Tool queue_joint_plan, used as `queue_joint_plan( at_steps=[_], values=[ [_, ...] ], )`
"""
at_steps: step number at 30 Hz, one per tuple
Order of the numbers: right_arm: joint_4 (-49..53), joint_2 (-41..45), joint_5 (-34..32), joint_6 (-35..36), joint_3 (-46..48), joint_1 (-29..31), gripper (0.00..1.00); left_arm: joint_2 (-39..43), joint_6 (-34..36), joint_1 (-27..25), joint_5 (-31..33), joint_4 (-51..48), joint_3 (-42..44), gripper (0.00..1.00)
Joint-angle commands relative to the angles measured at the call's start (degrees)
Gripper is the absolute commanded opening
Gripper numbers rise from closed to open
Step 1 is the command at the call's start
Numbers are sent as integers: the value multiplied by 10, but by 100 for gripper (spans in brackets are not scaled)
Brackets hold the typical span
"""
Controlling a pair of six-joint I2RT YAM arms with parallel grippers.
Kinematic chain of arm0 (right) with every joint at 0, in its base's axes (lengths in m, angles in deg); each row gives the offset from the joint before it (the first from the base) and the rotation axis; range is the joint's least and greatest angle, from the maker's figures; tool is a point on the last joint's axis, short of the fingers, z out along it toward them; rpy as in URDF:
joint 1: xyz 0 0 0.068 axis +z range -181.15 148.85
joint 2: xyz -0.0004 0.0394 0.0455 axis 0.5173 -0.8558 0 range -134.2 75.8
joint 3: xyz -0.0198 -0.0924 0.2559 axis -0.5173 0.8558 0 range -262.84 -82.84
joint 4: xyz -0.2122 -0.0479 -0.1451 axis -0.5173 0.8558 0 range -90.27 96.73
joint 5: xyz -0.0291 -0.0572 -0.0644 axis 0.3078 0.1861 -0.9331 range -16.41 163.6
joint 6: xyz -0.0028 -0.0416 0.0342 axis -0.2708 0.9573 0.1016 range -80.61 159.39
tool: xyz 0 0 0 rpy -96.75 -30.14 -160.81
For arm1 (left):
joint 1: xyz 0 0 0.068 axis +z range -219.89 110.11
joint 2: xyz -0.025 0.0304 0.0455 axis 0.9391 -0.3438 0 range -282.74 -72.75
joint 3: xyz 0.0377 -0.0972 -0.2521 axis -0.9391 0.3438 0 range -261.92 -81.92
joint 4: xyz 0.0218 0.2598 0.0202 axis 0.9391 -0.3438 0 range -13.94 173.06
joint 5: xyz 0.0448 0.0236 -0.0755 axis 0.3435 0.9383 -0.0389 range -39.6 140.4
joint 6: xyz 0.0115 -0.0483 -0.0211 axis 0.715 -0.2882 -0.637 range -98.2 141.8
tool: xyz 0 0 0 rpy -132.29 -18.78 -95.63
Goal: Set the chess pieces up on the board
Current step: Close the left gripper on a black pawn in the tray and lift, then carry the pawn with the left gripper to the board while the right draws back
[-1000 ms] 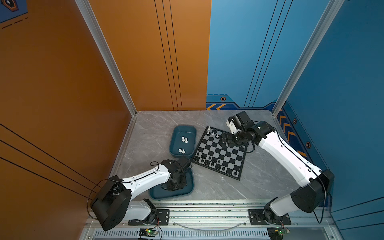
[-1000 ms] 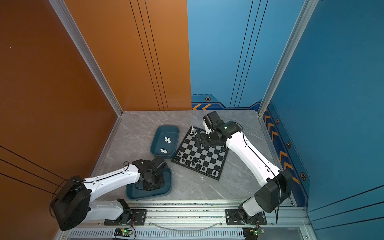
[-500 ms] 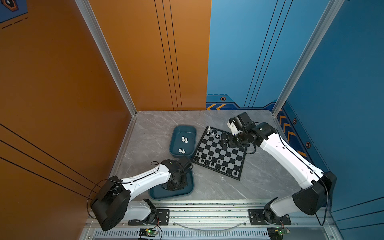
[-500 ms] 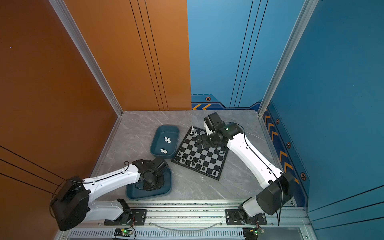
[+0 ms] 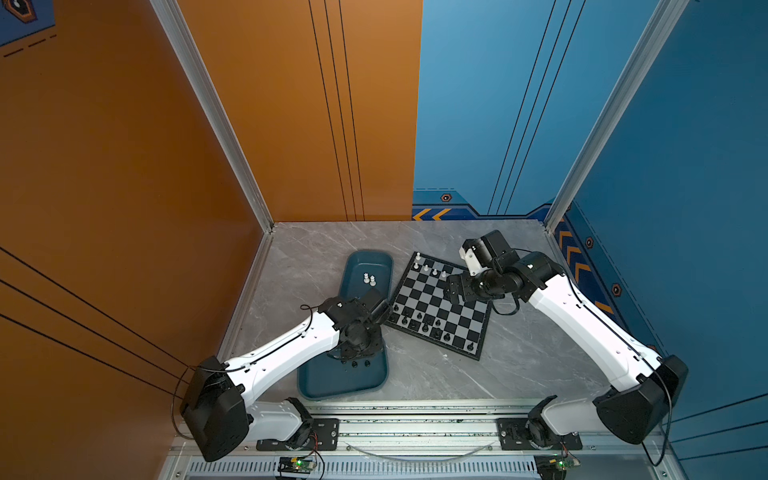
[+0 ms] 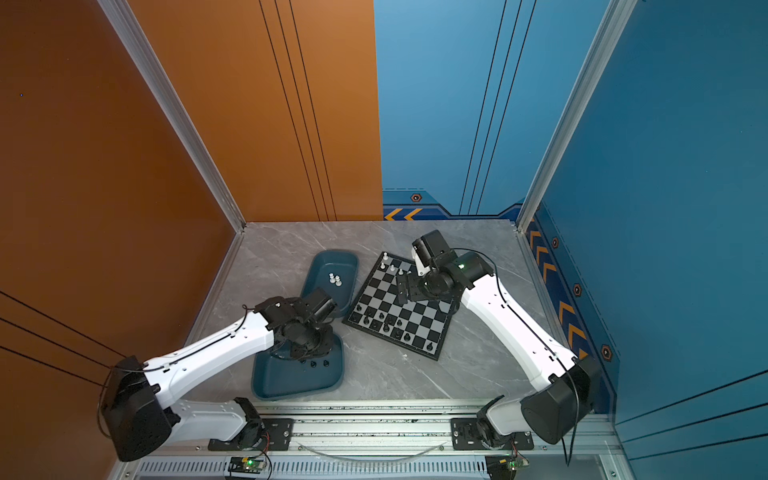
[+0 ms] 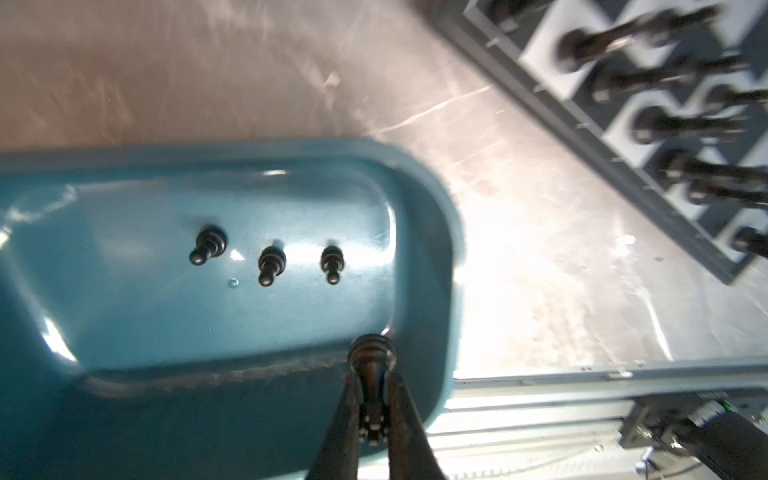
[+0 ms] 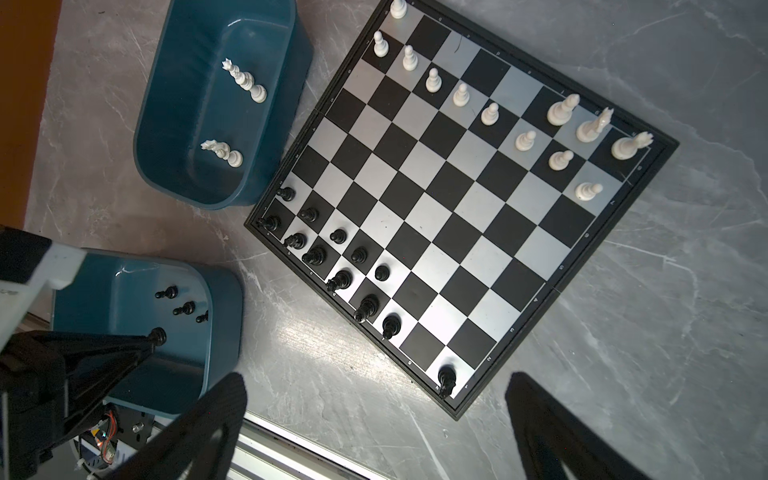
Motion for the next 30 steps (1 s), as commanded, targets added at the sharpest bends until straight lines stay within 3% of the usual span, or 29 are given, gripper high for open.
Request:
queue_joint_plan(
  at_steps=[1,11,22,30],
  values=[
    [20,45,-26,-15,21,-3,100,-44,46,-15,21,-54,-88,13],
    [110,207,-70,-34,86,-46,100,-298,136,-92,6,-84,-387,11],
    [219,340,-91,-79,107,-86,100,-555,181,-151,-68,-103,-670,12],
    [298,360,-133,-88,63,-87,100,-640,189,-154,-97,-111,-751,15]
  ],
)
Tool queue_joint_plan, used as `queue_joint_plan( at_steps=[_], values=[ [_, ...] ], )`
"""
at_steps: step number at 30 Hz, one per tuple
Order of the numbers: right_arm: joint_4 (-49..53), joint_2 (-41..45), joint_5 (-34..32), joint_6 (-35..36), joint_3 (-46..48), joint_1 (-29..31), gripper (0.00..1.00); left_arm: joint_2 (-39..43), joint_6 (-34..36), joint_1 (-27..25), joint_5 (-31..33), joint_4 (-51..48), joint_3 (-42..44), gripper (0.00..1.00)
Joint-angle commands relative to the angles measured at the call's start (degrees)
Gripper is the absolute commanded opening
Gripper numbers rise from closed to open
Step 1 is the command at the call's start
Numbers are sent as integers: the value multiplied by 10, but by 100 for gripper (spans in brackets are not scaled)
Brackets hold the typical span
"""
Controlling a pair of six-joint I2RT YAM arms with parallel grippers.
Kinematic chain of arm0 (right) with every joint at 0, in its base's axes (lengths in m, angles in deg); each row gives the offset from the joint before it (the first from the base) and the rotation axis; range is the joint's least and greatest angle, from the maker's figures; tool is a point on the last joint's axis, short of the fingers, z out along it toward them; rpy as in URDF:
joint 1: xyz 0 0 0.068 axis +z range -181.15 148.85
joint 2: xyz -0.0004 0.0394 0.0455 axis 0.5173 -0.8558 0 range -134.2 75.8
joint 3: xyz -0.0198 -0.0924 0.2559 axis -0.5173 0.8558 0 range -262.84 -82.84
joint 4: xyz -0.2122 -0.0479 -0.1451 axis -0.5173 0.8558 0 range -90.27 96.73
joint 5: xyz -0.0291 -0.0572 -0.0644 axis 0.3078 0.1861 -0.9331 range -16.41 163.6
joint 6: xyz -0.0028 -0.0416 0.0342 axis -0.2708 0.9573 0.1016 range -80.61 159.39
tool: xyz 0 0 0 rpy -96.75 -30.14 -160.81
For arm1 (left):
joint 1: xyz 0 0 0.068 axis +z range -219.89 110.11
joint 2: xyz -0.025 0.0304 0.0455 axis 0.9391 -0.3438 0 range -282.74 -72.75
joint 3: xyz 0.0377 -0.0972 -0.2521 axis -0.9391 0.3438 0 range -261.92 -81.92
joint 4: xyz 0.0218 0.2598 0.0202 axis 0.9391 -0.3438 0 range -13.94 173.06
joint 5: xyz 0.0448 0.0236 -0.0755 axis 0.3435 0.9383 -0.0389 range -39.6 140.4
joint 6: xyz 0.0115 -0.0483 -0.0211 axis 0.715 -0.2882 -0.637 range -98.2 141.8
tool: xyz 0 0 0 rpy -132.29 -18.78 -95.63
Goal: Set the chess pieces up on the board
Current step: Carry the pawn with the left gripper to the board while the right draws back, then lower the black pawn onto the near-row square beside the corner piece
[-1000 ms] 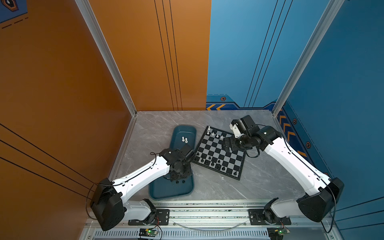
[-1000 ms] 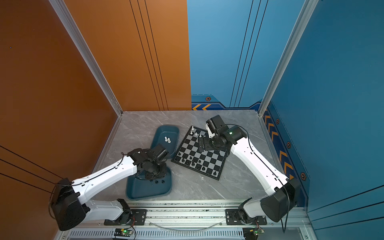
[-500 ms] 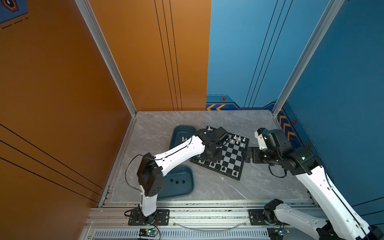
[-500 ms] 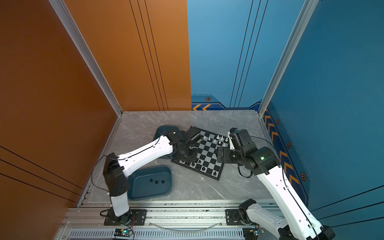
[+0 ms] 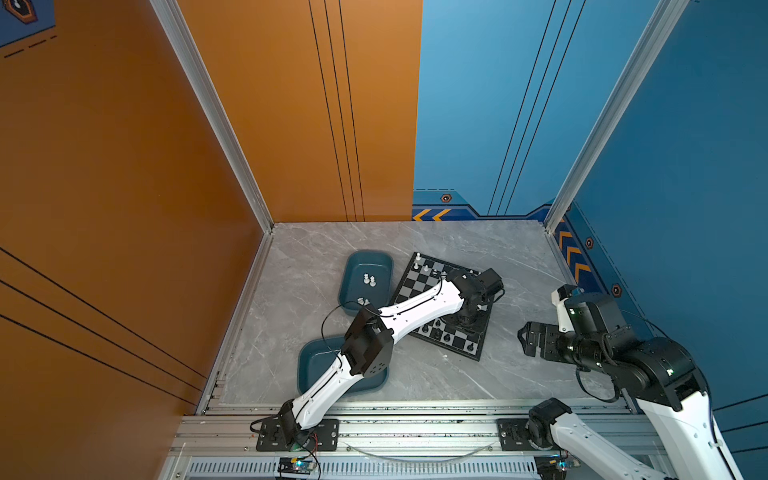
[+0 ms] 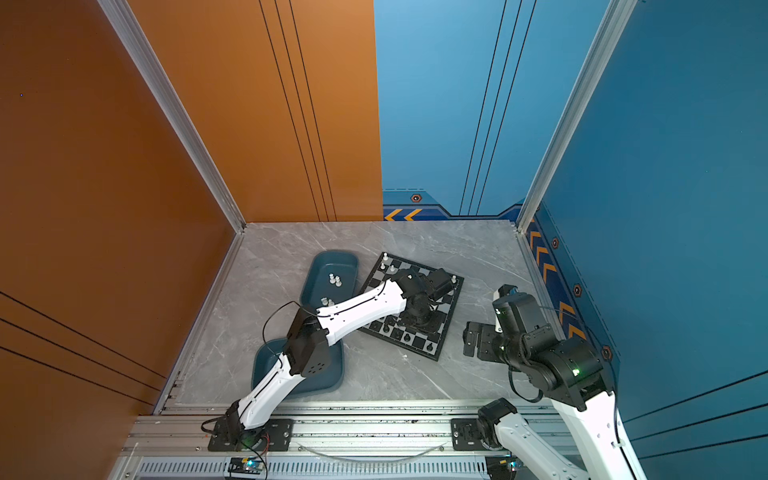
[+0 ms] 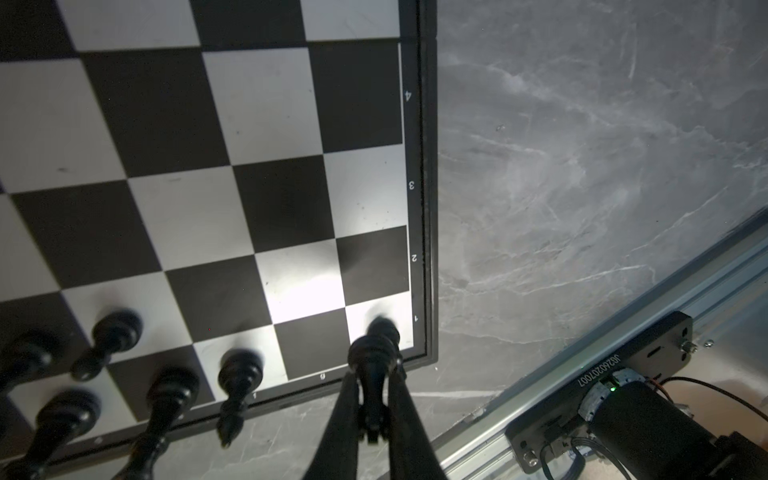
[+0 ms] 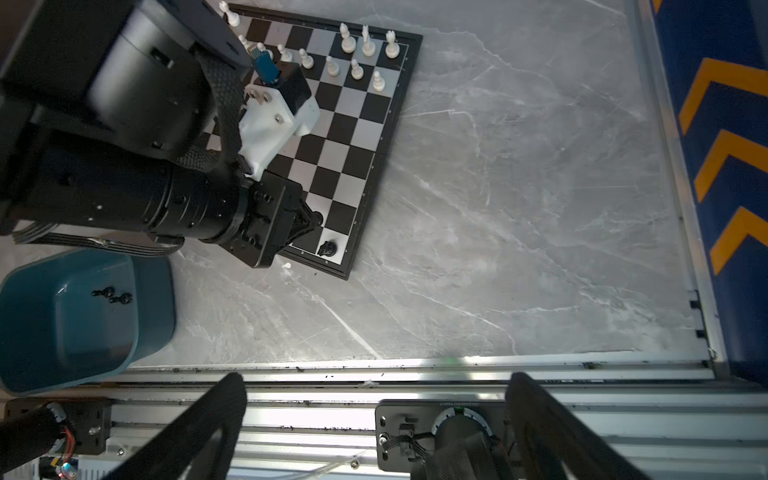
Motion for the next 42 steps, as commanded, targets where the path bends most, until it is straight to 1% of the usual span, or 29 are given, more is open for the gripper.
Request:
queue_joint_plan(
  at_steps=[1,7,18,21,24,25,27,32,35,38,42],
  values=[
    [59,15,-34,-18,-19,-4,100,-20,13,-1,-23,-25,-30,15],
    [77,34,-38,-39,-19,-4,100,-47,21,-1,-22,-25,-40,15],
    [92,35,-51,-40,-28,-4,100,-77,19,3,-32,-25,-69,16],
    [92,35,-51,-38,-26,-4,100,-80,18,4,-34,-25,-71,23],
    [92,35,-53,-36,-25,-4,100,-80,17,4,-38,-25,-76,35],
    [92,34,-55,-36,-24,-4,100,-80,17,4,-39,-24,-78,37],
    [91,34,-54,-35,-22,-4,100,-79,15,4,-41,-25,-86,38],
    [87,37,-54,-36,-15,-4,100,-63,8,5,-39,-25,-90,40],
    [80,35,-51,-35,-12,-4,100,-46,8,4,-30,-25,-79,39],
    [71,32,-48,-33,-10,-4,100,-22,10,1,-15,-25,-46,38],
    [62,28,-48,-30,-8,-4,100,8,16,-10,29,-25,8,38]
  ],
)
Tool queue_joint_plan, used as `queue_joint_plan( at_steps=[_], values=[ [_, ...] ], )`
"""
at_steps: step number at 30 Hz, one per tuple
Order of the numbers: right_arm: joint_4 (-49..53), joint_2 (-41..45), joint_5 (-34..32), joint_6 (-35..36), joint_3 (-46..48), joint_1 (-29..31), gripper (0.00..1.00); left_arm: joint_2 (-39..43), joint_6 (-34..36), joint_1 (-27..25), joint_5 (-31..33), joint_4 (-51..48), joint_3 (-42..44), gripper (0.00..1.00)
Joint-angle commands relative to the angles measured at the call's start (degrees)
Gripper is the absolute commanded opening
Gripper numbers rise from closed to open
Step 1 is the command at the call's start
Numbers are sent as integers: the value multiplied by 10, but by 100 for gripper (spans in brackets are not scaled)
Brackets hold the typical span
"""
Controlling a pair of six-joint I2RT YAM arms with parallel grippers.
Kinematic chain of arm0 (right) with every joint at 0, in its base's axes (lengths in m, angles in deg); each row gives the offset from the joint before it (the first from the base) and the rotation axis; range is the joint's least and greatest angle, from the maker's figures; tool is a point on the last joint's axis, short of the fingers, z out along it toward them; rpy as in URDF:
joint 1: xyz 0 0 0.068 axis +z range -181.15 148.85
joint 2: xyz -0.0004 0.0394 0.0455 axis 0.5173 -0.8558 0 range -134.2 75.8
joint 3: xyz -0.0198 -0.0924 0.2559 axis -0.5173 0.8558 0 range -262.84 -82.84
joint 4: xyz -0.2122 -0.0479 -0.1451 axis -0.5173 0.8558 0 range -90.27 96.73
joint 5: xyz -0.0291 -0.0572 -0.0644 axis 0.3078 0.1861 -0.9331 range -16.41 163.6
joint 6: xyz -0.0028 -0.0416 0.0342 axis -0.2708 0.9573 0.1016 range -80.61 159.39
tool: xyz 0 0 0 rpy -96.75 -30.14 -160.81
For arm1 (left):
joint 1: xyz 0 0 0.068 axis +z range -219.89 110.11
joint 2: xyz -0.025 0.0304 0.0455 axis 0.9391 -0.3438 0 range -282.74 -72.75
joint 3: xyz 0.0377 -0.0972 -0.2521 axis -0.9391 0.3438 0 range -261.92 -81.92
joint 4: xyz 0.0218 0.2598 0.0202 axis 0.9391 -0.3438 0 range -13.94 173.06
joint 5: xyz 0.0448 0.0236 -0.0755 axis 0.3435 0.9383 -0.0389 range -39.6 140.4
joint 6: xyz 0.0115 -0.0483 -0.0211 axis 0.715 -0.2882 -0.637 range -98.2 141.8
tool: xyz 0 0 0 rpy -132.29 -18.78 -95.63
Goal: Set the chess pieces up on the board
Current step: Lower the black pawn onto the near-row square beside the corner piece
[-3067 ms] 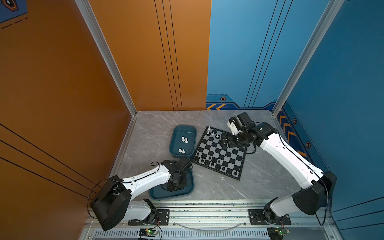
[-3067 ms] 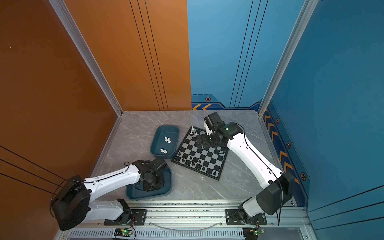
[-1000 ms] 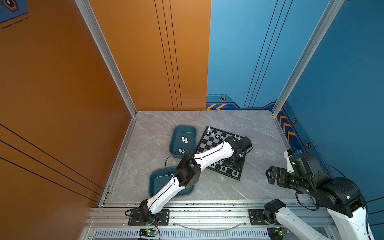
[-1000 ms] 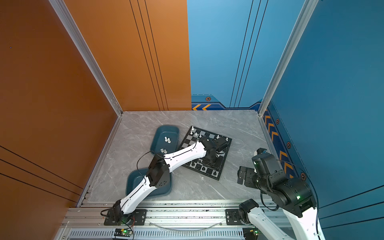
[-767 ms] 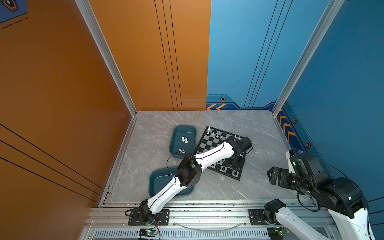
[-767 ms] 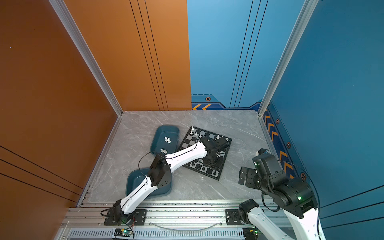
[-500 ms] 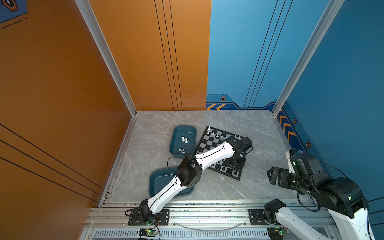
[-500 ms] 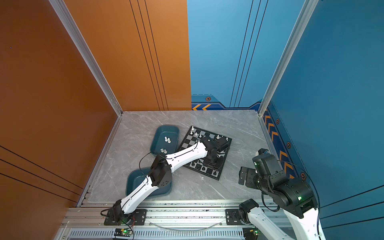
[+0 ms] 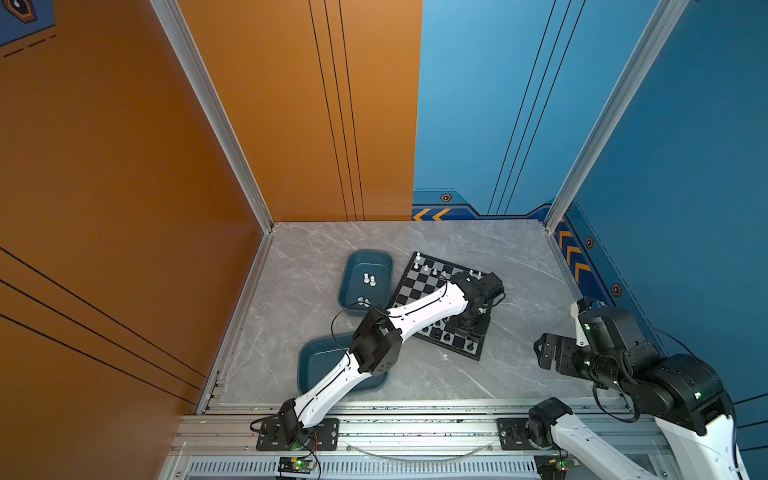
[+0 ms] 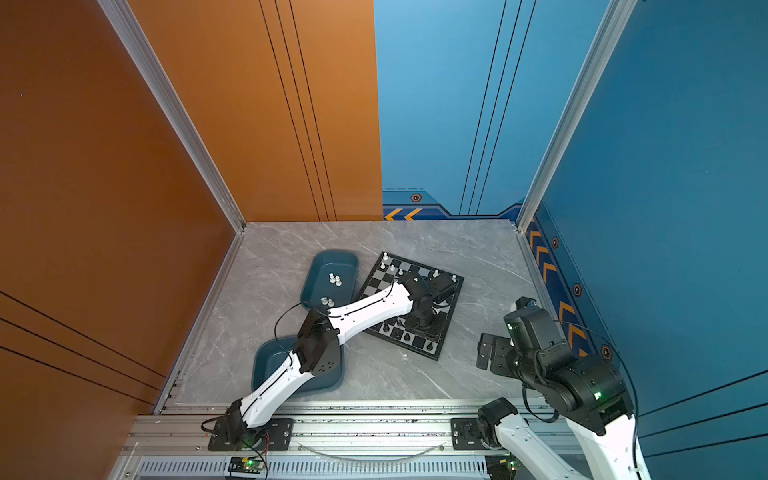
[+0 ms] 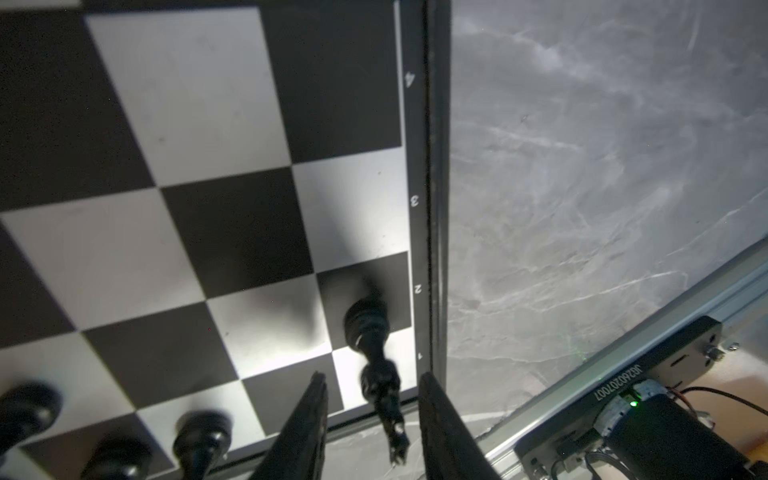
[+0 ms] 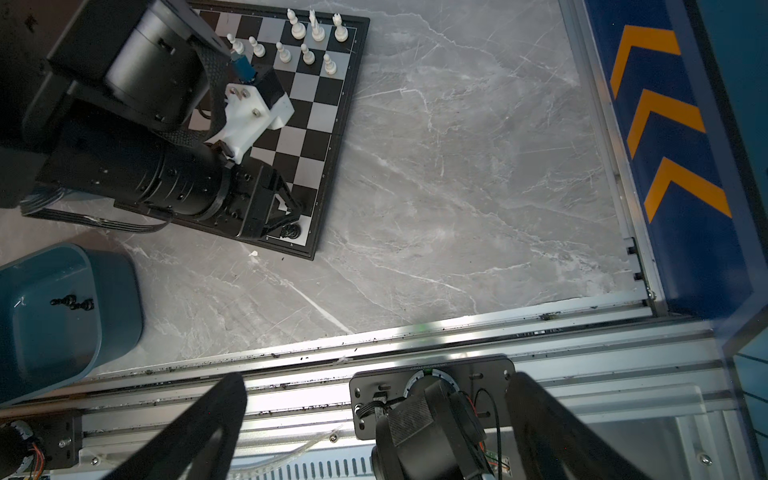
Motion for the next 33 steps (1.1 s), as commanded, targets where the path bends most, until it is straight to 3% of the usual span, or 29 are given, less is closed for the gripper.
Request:
queue_joint_plan(
  at_steps=[1,5,20,33],
  values=[
    [-8,-4,-12,1,9,-4,100,46,4,-10,51,-12,31,38],
    [-14,-2,-10,4,18,-4,100,50,9,-18,77,-11,34,39],
    [-9,-3,-10,14,17,-4,100,38,6,-35,61,-12,21,37],
    [-8,-4,-10,20,19,-6,100,31,-2,-34,52,-11,38,24]
  ],
)
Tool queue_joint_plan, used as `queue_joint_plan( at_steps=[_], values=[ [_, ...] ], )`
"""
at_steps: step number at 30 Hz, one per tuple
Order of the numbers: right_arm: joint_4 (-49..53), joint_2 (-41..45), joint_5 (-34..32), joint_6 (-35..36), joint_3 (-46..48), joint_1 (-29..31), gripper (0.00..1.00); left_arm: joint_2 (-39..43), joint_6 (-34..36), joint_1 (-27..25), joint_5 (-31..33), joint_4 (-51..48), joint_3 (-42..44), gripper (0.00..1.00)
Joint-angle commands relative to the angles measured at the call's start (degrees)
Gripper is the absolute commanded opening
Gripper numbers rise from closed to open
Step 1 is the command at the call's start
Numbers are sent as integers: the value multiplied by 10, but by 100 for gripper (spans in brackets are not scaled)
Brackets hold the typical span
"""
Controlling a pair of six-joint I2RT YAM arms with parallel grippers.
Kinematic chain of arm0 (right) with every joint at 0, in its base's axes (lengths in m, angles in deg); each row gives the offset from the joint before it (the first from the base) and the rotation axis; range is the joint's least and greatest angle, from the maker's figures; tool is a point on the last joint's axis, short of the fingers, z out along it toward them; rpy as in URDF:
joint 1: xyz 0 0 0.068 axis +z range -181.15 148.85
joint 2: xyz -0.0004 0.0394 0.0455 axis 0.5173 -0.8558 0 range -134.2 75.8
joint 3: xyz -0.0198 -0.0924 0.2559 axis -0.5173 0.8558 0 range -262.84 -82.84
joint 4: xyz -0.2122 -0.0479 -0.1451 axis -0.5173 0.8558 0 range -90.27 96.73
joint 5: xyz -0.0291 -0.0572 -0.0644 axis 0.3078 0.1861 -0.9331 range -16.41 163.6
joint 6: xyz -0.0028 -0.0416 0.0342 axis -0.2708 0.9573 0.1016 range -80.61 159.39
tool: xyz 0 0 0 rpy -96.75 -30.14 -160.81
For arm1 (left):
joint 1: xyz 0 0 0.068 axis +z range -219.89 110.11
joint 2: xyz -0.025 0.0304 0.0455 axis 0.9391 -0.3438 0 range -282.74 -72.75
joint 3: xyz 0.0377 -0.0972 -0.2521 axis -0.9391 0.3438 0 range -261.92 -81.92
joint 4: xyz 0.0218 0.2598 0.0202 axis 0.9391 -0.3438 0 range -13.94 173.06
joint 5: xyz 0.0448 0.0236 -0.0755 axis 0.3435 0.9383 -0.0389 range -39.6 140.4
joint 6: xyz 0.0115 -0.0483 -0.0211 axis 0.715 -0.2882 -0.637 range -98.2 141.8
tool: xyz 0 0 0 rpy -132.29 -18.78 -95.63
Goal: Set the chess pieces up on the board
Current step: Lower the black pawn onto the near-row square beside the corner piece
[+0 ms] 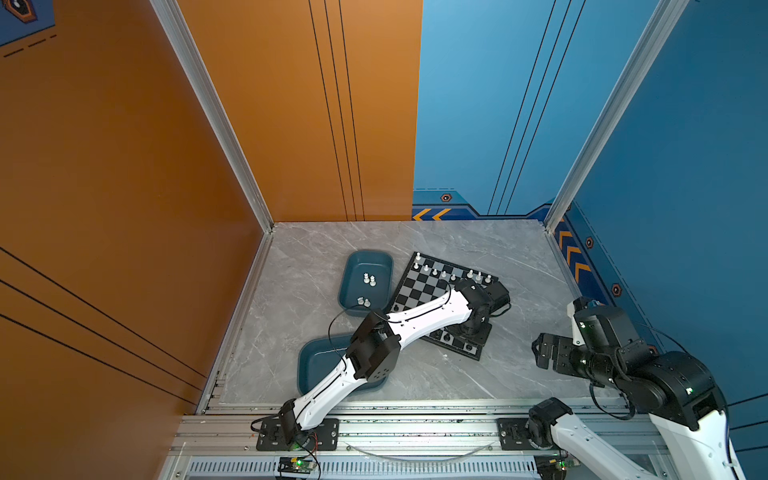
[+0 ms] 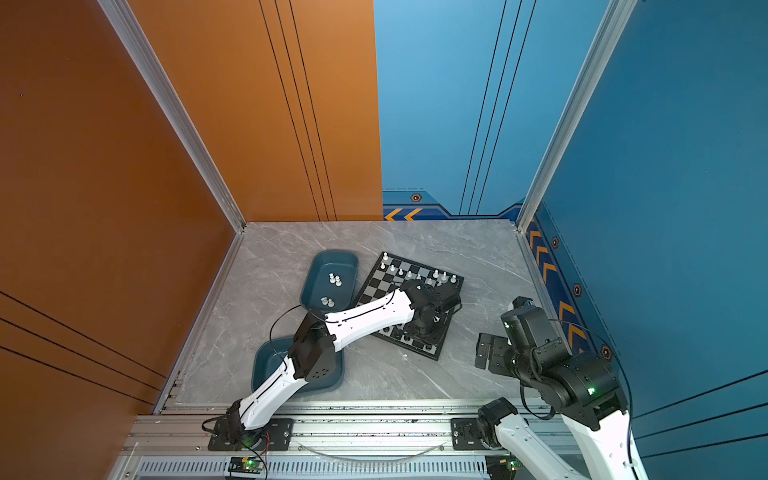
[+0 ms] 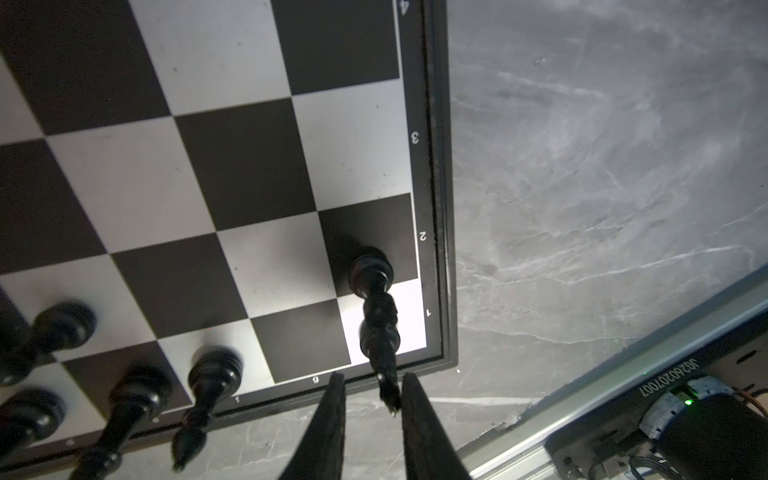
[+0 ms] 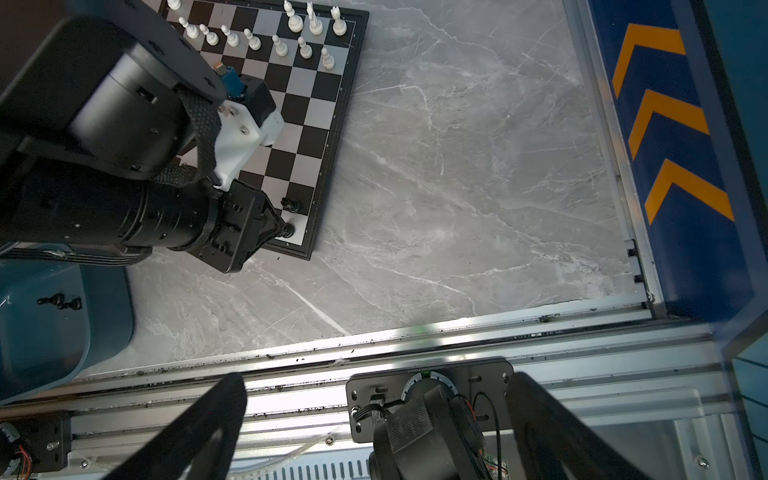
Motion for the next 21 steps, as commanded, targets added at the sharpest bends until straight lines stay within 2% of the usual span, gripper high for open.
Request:
queue_joint_plan(
  at_steps=[1,21],
  values=[
    [1,-3,-10,10,4,-3,100,2,0,-3,-4,-9,6,24],
    [7,4,-11,1,-4,-4,100,-8,2,-1,-33,-11,9,24]
  ],
)
